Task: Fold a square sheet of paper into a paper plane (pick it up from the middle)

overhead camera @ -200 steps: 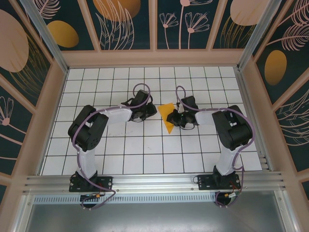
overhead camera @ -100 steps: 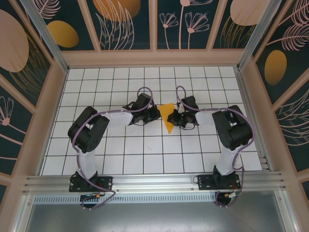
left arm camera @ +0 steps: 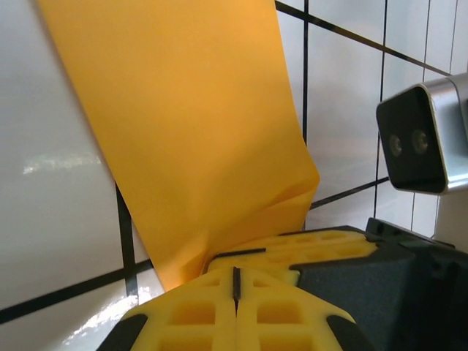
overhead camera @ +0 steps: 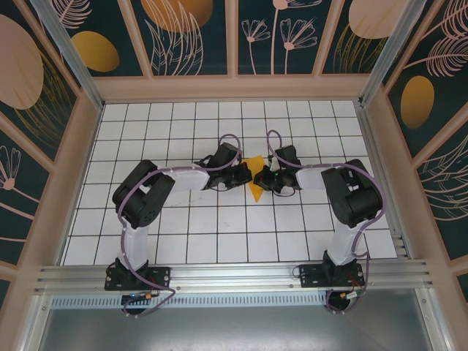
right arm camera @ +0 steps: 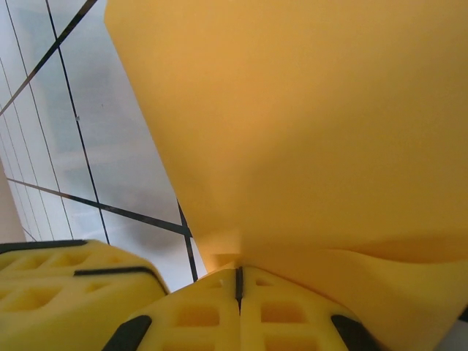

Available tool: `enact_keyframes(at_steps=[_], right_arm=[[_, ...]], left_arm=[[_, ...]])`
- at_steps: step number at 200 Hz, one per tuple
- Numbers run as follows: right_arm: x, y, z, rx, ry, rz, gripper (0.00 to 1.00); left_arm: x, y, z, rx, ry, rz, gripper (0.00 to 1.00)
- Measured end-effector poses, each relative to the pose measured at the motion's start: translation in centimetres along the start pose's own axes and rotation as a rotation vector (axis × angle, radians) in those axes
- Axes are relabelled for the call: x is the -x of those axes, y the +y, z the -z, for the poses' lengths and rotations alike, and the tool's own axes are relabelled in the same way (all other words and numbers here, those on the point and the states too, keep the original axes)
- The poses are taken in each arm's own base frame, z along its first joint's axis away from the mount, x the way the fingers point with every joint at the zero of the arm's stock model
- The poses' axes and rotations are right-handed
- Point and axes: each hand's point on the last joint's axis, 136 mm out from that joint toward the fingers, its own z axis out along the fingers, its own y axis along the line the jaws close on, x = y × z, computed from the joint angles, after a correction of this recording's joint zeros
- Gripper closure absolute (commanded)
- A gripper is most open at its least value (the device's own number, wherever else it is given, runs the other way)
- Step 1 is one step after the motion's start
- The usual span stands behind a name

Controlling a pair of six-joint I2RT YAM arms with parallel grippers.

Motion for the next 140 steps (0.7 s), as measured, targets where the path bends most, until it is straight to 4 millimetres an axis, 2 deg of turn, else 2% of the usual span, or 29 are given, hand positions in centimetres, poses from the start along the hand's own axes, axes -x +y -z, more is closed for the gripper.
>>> enact_keyframes(at_steps=[140], right_arm=[[0.0,0.0,0.0,0.0,0.0,0.0,1.0]], left_arm=[[-0.3,1.4,-0.4,0.06,0.011,0.018,1.0]])
